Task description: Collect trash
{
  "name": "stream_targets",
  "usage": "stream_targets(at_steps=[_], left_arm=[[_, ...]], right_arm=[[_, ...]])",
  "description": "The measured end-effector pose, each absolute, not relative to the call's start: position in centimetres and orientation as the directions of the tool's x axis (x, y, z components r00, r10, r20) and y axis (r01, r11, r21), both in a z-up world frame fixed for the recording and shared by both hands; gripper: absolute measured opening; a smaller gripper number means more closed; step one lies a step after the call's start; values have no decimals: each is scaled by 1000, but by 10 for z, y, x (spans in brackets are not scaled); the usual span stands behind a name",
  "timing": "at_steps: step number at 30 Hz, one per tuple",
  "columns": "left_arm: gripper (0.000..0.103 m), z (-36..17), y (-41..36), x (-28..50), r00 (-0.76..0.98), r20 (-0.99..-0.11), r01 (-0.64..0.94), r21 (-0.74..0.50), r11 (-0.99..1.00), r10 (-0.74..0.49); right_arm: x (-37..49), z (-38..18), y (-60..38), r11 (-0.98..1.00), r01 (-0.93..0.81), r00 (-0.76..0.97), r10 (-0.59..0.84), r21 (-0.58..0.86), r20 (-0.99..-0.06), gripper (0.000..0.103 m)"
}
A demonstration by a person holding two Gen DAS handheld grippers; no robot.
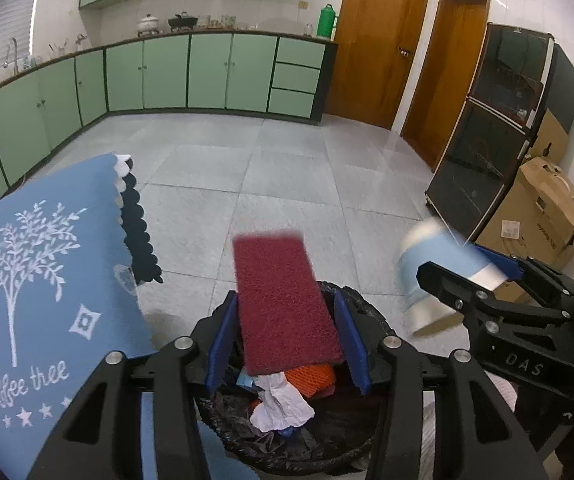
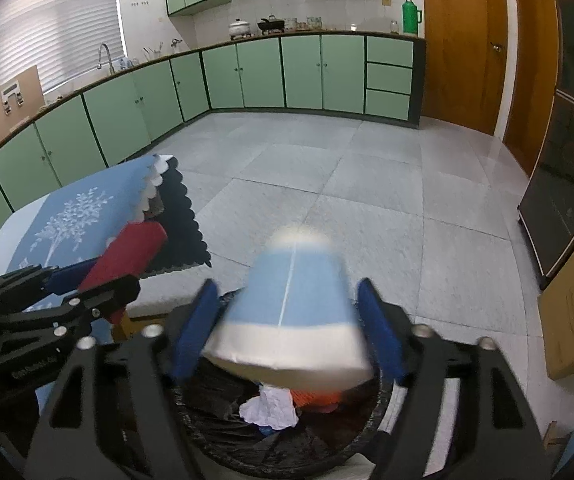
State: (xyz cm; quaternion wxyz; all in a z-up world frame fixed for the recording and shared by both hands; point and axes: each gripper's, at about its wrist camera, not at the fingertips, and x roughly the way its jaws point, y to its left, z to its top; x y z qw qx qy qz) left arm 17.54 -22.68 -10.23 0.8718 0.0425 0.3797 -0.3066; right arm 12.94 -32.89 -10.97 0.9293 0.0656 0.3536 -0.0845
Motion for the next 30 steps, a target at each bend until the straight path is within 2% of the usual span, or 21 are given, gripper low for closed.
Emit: stream_targets(at_steps=[2, 9, 13, 17, 20, 30], left_arm=[[59, -102, -225, 177, 516, -687, 567, -173, 806, -511], [62, -93, -213, 177, 537, -678, 552, -168, 817, -502], [72, -82, -202, 171, 561, -664, 540, -160, 827, -495], [89, -66, -187, 162, 595, -642, 525, -146, 839, -484], [96, -55, -175, 154, 607, -628, 513, -158, 844, -486], [97, -31, -133, 120, 657, -620, 452, -131, 883, -428]], right_arm=[[129, -110, -333, 973, 223, 735, -129, 58, -665, 80], [122, -107, -348, 959, 274, 739, -160, 75, -655, 94], [118, -96, -343, 959, 268, 742, -144, 92, -655, 97], [114, -83, -329, 965, 241, 747, -115, 106, -655, 98], [109, -71, -315, 974, 189, 757, -64, 124, -650, 98], [78, -29, -272, 985, 91, 794, 15, 144, -607, 98]])
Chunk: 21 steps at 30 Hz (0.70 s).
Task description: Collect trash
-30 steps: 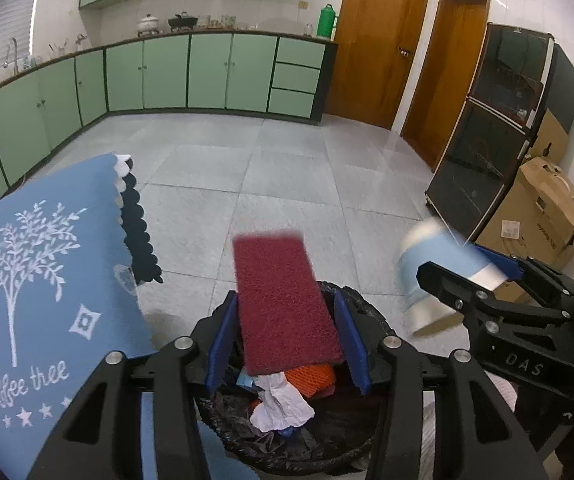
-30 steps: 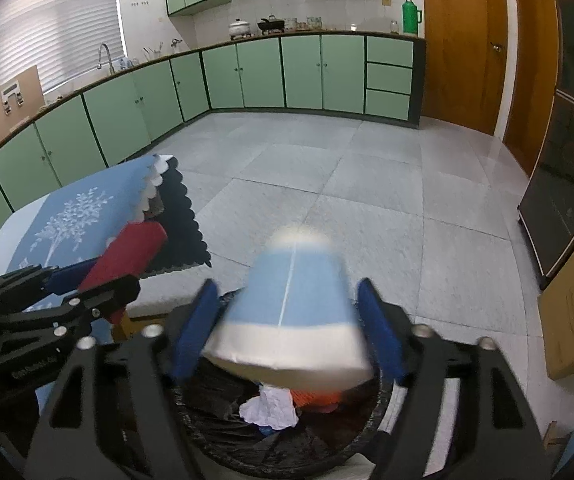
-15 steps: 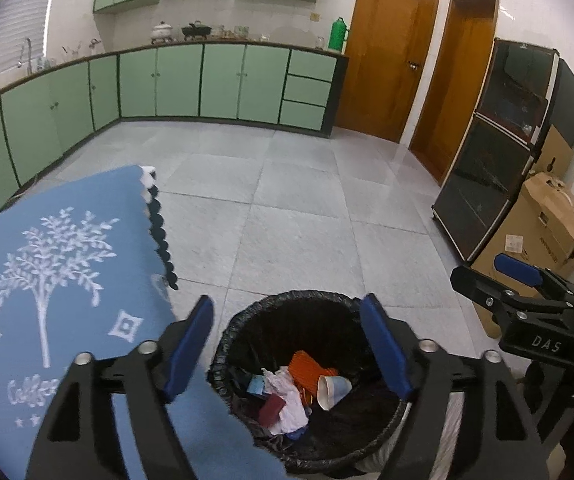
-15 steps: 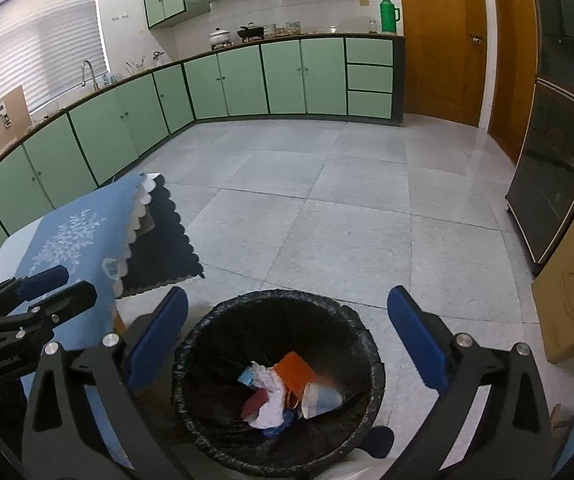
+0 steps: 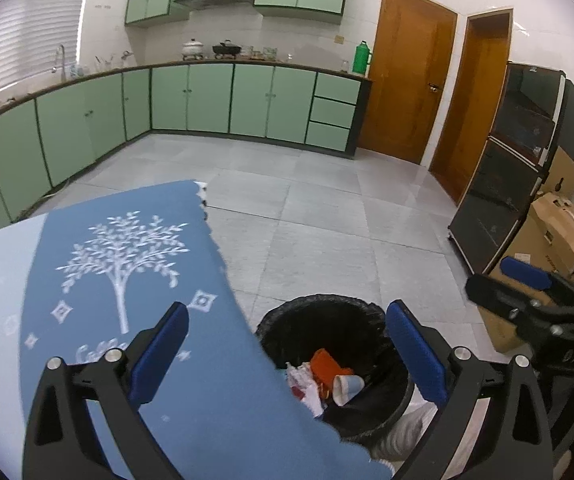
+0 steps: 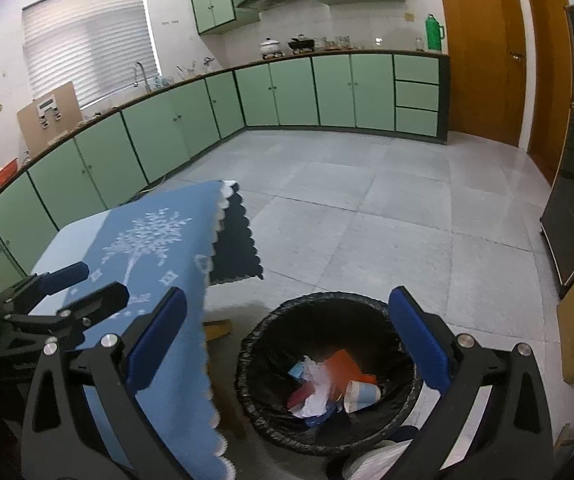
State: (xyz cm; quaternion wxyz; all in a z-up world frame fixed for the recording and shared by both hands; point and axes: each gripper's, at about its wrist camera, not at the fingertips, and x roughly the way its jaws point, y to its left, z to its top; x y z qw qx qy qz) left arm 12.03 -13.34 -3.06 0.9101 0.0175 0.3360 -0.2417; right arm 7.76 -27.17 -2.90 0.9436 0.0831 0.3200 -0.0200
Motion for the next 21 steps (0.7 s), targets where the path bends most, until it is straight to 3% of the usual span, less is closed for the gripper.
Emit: stream_targets(at_steps=[21], left_arm=[[97, -6, -84, 62, 733, -558, 392, -122, 912, -390]], right_arm=[[29, 4, -227, 992, 0, 830, 71, 128, -553, 98]])
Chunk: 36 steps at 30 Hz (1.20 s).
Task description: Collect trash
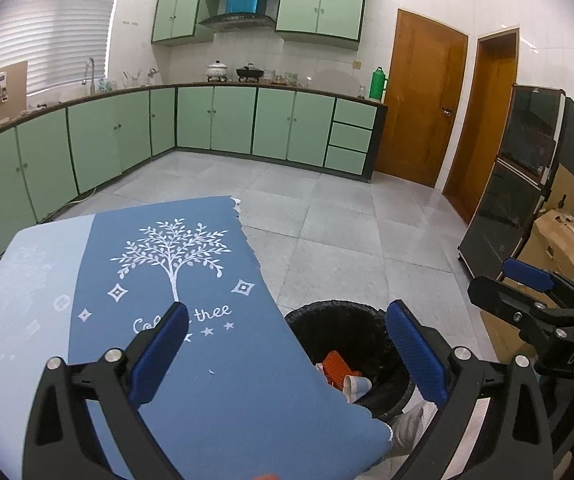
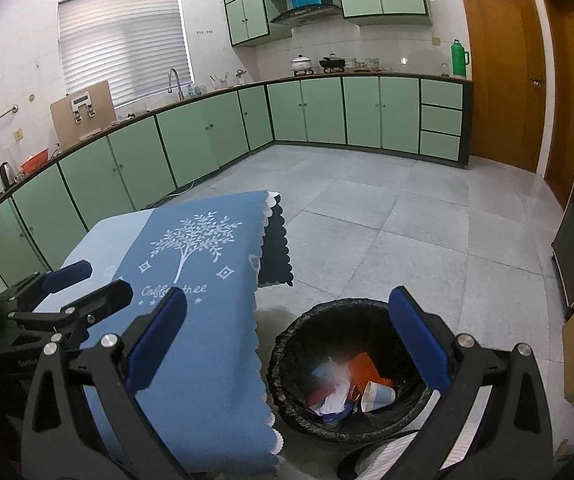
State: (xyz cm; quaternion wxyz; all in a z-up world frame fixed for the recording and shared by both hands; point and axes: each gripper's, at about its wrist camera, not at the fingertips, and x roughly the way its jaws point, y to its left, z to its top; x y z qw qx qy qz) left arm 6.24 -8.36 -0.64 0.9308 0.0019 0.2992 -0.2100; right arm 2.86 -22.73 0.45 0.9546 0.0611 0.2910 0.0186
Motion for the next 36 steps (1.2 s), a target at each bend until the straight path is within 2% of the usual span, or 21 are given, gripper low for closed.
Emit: stream_targets(at_steps=[36], left_arm=[[97, -4, -74, 61, 755, -543, 371, -109, 922, -368]], right_arm=[[29, 5, -218, 995, -23, 837, 73, 99, -542, 98]])
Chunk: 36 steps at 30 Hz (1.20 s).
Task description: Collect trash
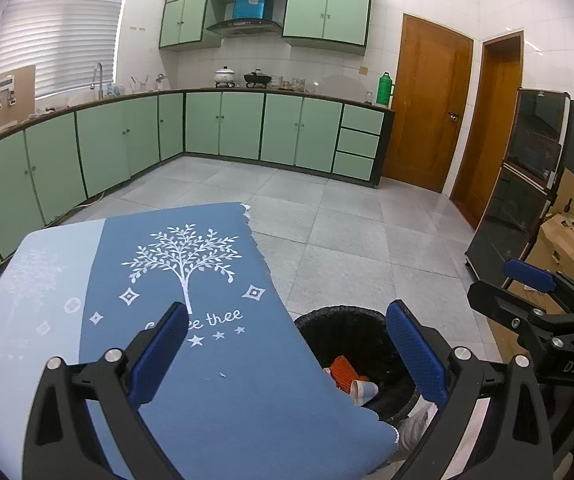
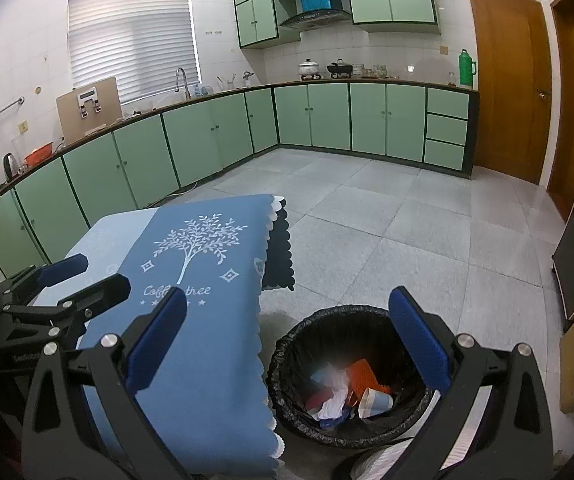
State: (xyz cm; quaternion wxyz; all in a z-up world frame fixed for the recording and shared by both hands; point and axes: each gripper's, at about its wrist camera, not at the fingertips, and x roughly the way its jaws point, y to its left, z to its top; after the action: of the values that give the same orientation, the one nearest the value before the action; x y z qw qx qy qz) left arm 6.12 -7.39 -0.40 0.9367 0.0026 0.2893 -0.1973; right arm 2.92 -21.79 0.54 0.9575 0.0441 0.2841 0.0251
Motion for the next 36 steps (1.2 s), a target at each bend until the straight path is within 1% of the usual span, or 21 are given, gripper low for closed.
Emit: stream_targets(at_steps=[36], left_arm=[[97, -5, -69, 61, 762, -540, 363, -102, 926, -358]], right_arm=[[31, 4, -215, 995, -34, 839, 77, 90, -539, 98]])
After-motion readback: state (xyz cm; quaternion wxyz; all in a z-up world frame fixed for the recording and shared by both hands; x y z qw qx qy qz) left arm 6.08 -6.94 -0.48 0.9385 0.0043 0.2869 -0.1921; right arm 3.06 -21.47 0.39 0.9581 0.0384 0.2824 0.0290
